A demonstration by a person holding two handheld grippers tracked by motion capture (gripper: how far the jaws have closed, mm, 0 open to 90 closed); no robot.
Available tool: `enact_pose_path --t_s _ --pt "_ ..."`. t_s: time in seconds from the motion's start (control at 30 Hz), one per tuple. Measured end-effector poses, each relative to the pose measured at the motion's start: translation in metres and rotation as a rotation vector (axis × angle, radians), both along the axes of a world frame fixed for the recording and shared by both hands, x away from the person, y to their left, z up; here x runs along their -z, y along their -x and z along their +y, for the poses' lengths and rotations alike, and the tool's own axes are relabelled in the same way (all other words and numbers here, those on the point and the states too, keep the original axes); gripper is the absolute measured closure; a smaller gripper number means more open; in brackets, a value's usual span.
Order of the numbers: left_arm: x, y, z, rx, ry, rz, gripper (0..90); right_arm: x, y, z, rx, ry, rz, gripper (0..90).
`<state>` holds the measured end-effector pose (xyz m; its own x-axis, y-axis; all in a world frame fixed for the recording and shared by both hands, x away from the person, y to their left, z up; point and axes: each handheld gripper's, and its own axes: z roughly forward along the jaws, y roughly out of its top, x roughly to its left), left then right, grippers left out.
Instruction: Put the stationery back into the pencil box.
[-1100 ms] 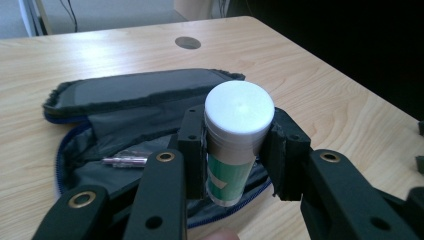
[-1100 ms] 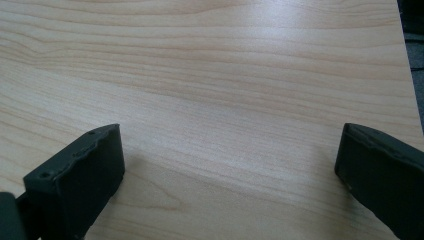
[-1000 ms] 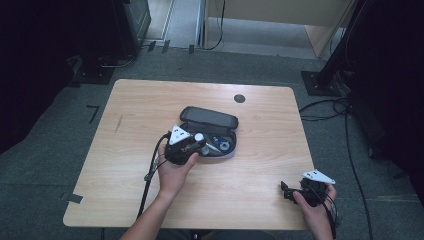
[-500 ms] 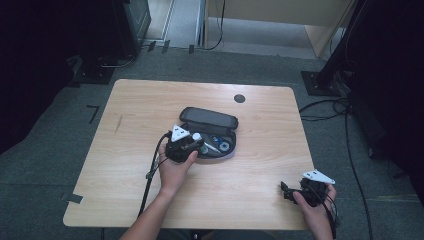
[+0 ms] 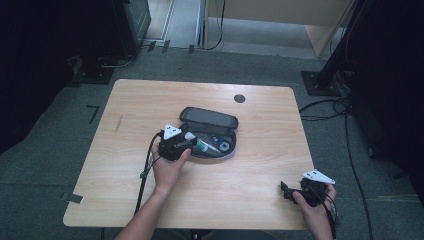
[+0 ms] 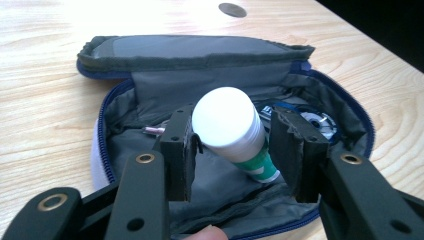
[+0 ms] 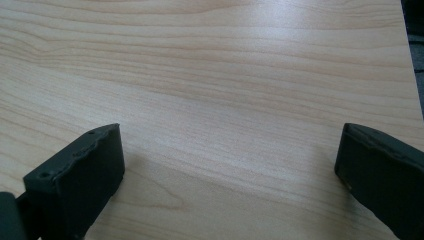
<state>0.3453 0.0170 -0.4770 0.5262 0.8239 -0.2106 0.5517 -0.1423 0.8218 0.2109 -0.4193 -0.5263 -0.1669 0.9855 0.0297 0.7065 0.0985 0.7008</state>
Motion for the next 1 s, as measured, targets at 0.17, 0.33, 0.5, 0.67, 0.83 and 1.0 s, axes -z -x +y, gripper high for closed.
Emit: enact_pose_path --t_s 0.17,0.33,0.5,0.67,0.83,1.0 --pt "0.002 -0.002 0.0 -0.034 -0.022 -0.007 50.1 0.0 0.0 0.0 0.0 0.0 0.0 0.0" --pt "0.005 -0.003 -0.003 -0.062 -0.078 -0.019 44.4 0.0 0.0 0.0 0.0 0.0 0.0 0.0" --pt "0.006 -0.002 -0.006 -0.1 -0.132 -0.049 39.3 0.0 0.0 0.0 0.0 0.0 0.0 0.0" --pt "0.006 -0.002 -0.009 -0.098 -0.136 -0.064 36.6 0.0 0.0 0.0 0.0 0.0 0.0 0.0" --pt "0.006 0.0 -0.009 -0.097 -0.147 -0.063 36.3 0.0 0.0 0.0 0.0 0.0 0.0 0.0" --pt "0.0 0.004 -0.008 -0.09 -0.132 -0.075 32.9 0.0 0.0 0.0 0.0 0.0 0.0 0.0"
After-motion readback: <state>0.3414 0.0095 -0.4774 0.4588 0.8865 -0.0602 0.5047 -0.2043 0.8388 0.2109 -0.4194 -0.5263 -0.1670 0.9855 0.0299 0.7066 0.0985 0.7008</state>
